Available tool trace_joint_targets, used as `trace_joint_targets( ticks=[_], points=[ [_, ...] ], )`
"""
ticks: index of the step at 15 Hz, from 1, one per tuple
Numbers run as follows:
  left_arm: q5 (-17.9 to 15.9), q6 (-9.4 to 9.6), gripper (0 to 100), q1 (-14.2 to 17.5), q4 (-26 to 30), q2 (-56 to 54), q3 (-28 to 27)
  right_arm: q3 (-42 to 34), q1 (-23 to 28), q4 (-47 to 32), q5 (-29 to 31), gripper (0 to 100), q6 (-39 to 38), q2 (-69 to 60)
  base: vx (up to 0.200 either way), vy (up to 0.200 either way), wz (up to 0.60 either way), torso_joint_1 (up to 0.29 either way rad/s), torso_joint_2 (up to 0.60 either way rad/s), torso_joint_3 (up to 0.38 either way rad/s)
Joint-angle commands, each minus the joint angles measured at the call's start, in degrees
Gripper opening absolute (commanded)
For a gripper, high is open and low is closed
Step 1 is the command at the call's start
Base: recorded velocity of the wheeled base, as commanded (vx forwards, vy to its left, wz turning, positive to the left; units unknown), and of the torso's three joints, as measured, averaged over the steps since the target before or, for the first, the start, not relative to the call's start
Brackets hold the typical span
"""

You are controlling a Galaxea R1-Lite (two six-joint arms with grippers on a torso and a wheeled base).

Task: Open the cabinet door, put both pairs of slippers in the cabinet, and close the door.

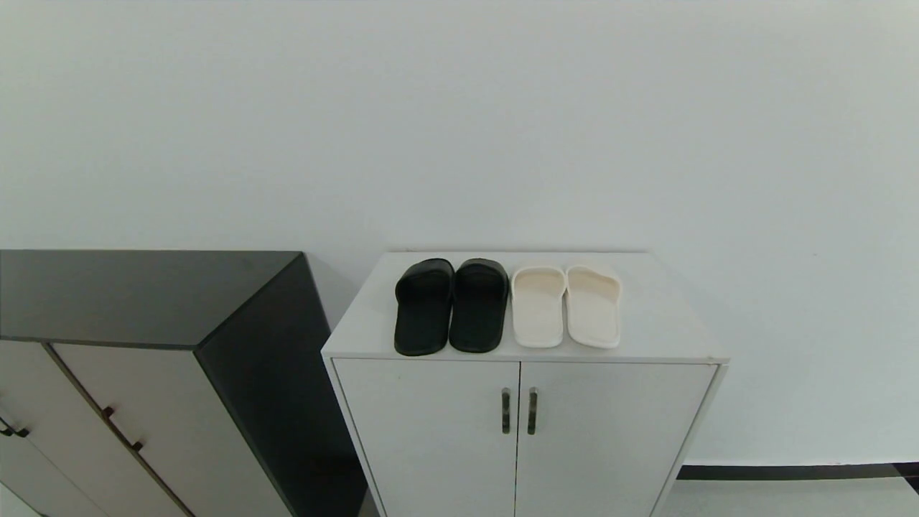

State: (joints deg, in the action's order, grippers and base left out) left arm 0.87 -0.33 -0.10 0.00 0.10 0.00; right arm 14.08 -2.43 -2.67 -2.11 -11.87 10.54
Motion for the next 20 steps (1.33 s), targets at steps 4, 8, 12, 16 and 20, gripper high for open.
trace_joint_targets(
  ticks=[4,8,12,16,20],
  points=[
    [0.01,0.15,0,0.01,0.0,-0.01,0.0,7.63,-5.22,14.45,-8.44,100,0.71,34.98,0.0,0.0,0.0,0.0,0.0,0.0],
    [-0.43,0.15,0,0.01,0.0,-0.01,0.0,17.03,-23.06,16.38,3.08,100,-6.58,50.54,0.0,0.0,0.0,0.0,0.0,0.0],
    [-0.43,0.15,0,0.01,0.09,-0.01,0.0,26.0,-33.7,16.64,12.83,100,-8.96,63.11,0.0,0.0,0.0,0.0,0.0,0.0],
    [-0.43,0.15,0,0.01,0.09,-0.01,0.0,38.04,-35.02,17.79,17.84,100,-9.4,77.35,0.0,0.0,0.0,0.0,0.0,0.0],
    [-0.43,0.15,0,0.01,0.09,-0.01,0.0,46.74,-36.77,20.25,23.73,100,-9.13,88.77,0.0,0.0,0.0,0.0,0.0,0.0]
  ],
)
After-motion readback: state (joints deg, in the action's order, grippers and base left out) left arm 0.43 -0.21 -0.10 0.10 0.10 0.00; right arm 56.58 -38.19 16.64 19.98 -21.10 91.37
